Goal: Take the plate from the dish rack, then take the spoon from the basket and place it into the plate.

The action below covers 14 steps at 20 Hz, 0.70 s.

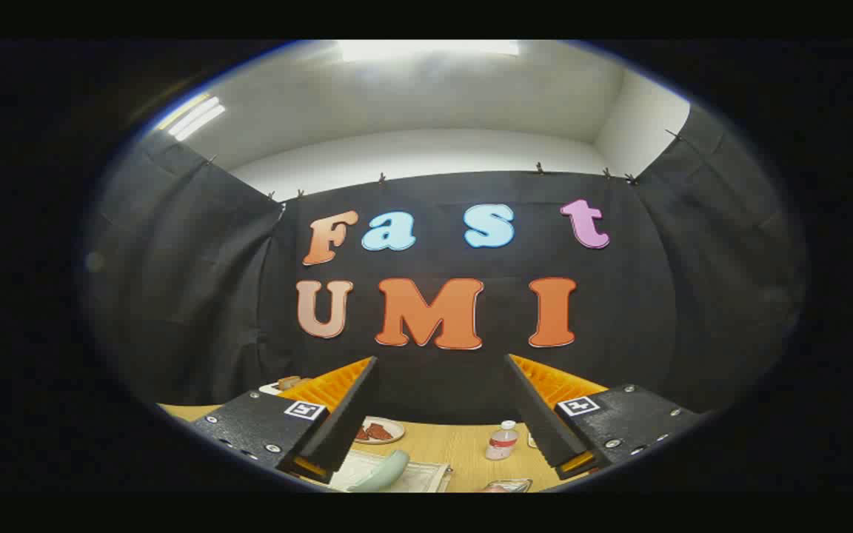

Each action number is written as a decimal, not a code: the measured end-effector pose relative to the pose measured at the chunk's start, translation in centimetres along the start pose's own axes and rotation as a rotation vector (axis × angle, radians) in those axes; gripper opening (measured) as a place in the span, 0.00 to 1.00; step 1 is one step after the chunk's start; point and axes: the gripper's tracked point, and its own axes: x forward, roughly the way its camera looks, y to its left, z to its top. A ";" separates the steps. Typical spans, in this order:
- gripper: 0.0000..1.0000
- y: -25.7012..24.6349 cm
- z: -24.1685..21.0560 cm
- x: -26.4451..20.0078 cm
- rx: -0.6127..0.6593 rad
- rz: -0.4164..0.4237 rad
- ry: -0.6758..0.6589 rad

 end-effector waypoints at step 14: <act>0.98 3.5 0.5 0.4 0.014 0.094 -0.016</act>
